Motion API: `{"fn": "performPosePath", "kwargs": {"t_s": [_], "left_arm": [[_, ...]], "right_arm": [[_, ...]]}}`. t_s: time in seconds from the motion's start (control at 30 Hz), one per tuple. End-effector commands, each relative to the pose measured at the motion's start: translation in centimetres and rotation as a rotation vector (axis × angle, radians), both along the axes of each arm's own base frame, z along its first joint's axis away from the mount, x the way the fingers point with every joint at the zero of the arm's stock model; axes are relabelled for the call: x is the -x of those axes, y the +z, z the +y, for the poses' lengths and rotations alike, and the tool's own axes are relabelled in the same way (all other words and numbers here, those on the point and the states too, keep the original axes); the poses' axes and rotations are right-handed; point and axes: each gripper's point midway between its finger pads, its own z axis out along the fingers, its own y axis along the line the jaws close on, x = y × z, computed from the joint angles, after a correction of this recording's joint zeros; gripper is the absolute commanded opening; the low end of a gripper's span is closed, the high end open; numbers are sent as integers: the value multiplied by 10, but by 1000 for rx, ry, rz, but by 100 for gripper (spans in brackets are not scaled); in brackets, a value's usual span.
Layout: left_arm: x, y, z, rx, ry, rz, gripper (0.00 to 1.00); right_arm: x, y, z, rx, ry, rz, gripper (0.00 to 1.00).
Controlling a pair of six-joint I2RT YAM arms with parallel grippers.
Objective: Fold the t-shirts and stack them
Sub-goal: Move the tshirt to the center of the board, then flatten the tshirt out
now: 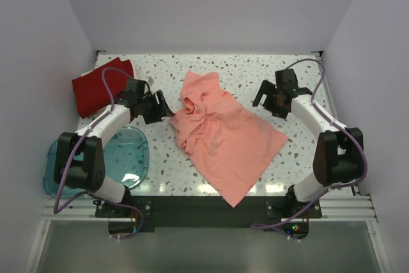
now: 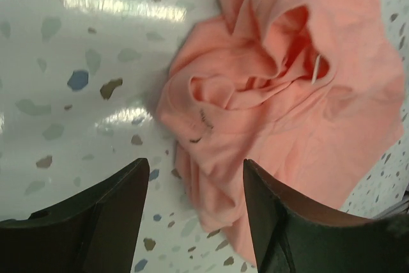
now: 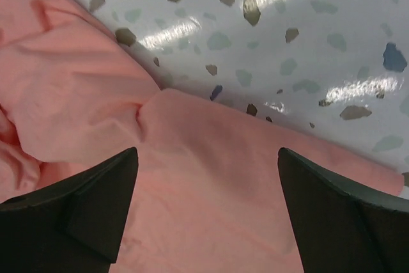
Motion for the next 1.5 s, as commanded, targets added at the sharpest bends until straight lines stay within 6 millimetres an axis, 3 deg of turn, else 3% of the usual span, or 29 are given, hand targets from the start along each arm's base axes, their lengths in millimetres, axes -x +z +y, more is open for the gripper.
{"fn": "performPosePath", "kwargs": {"t_s": [0.0, 0.2, 0.4, 0.6, 0.73, 1.1, 1.4, 1.47], "left_arm": [[11, 11, -9, 11, -63, -39, 66], [25, -15, -32, 33, -142, 48, 68], [28, -11, -62, 97, -197, 28, 72], [37, -28, -71, 93, -243, 89, 73], [36, -29, -80, 94, -281, 84, 74], [26, -34, -97, 87, -312, 69, 73], [16, -41, -104, 92, -320, 68, 44], [16, -43, -105, 95, -317, 71, 34]], "right_arm": [[20, -4, 11, -66, 31, 27, 93], [38, -24, 5, -26, 32, 113, 92], [57, -22, -18, 68, -57, 172, 92], [86, -39, -25, 60, -164, 269, 93], [107, -48, -35, 87, -218, 309, 93], [113, -71, -54, 28, -306, 345, 89], [102, -86, -67, 47, -329, 348, 68], [99, -89, -67, 46, -325, 347, 62]]}}
